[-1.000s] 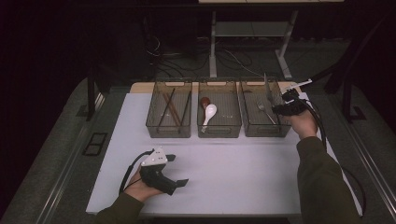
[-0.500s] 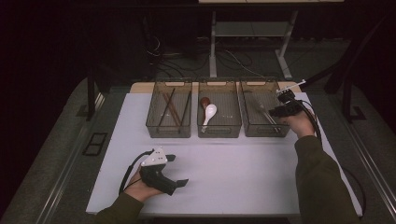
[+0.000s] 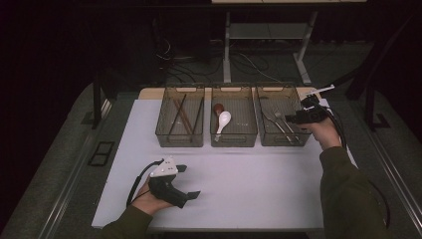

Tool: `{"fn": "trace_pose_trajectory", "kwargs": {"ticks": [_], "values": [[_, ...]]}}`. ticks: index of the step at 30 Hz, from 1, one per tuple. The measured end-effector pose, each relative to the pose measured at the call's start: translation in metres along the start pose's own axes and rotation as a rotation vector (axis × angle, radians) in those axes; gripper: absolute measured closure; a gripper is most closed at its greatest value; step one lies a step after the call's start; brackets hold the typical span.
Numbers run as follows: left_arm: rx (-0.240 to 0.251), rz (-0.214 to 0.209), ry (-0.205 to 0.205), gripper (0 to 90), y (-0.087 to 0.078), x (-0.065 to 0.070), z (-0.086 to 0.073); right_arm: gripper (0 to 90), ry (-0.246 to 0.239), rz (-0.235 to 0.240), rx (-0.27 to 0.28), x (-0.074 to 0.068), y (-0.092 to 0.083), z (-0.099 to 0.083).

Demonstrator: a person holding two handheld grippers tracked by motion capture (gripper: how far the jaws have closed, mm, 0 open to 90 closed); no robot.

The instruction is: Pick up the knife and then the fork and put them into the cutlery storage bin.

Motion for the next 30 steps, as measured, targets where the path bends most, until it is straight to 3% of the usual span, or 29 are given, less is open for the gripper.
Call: {"fn": "trace_pose_trajectory", "kwargs": {"ticks": [6,11,14,19,30], "values": [[-0.01,-0.003,-0.002,0.0,-0.003,-0.002,-0.002,34.7,-0.008,-0.031,0.023,0.001,-0.005,-0.003],[-0.013,-0.005,-0.005,0.0,0.0,-0.001,-0.002,25.7,0.026,-0.01,0.084,-0.001,-0.01,-0.006],[-0.014,-0.003,-0.006,0.0,-0.001,-0.001,-0.002,19.9,0.019,0.004,0.114,-0.003,-0.013,-0.008],[-0.014,0.001,-0.008,0.0,-0.001,-0.001,-0.002,19.1,0.023,0.035,0.157,-0.007,-0.022,-0.011],[-0.014,0.009,-0.004,0.0,-0.001,-0.001,-0.002,19.1,-0.017,0.103,0.237,-0.023,-0.049,-0.022]]}}
Point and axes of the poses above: each handheld gripper's, and its own axes: y roughly forward along the jaws, z roughly out of its top, x roughly to its right, the point moved 4 cm from there along y, roughly forward along the jaws, and after that the axes turned 5 degrees about -z, right-handed, at the moved point
